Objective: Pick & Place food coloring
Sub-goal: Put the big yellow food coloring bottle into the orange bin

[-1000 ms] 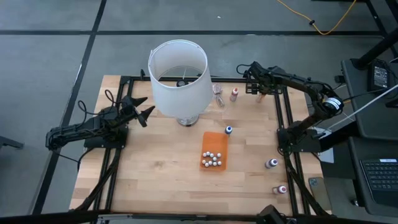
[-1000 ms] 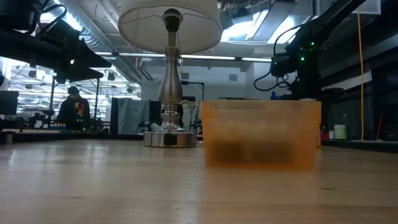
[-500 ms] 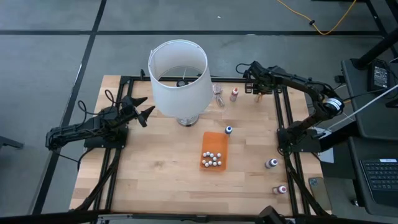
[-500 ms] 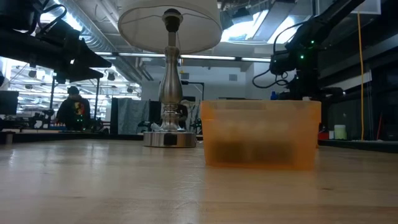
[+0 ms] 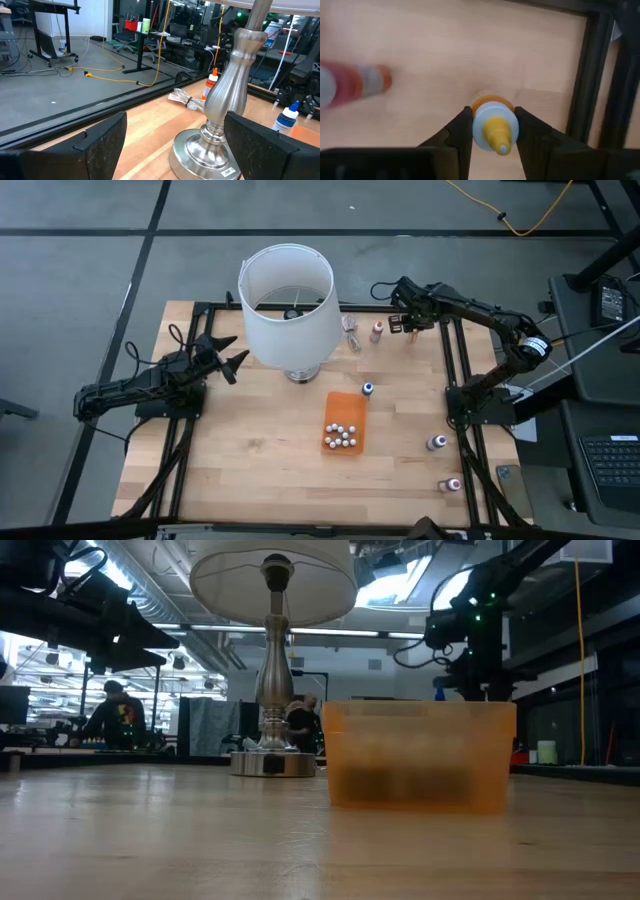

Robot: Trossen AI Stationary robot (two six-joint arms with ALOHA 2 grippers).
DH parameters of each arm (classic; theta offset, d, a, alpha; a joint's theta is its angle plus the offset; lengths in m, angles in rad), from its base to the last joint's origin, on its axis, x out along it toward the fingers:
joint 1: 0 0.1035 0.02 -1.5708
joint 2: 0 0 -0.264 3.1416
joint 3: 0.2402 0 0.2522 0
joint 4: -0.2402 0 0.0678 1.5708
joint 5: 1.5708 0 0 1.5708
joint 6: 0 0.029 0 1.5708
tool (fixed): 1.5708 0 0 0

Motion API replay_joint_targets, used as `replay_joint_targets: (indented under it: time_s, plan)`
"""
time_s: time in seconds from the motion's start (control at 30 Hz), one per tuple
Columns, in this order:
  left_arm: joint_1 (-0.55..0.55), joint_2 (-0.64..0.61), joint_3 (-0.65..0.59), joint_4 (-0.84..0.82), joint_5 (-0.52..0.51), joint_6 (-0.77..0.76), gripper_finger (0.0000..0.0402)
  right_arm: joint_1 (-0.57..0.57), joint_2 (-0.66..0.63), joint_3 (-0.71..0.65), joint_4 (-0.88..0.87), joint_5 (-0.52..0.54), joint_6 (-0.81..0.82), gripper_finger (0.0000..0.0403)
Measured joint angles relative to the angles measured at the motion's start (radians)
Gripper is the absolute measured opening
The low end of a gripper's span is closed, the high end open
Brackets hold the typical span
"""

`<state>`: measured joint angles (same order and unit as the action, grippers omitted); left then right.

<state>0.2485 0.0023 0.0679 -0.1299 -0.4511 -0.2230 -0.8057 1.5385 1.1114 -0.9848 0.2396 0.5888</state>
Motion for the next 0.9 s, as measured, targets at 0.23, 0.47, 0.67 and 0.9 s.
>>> replay_joint_targets:
  time_s: [0.23, 0.47, 0.67, 0.9]
  plan:
    - [0.000, 0.000, 0.000, 0.000, 0.000, 0.000, 0.0322, 0.078, -0.061, 0.047, -0.056, -0.006, -0.084, 0.0124]
    - [0.000, 0.000, 0.000, 0.000, 0.000, 0.000, 0.0322, 0.205, -0.168, 0.033, -0.120, -0.016, -0.079, 0.0125]
    - [0.000, 0.000, 0.000, 0.000, 0.000, 0.000, 0.0322, 0.344, -0.250, 0.028, -0.195, -0.024, -0.021, 0.0126]
    - [0.000, 0.000, 0.000, 0.000, 0.000, 0.000, 0.0322, 0.523, -0.306, 0.028, -0.262, -0.059, 0.078, 0.0127]
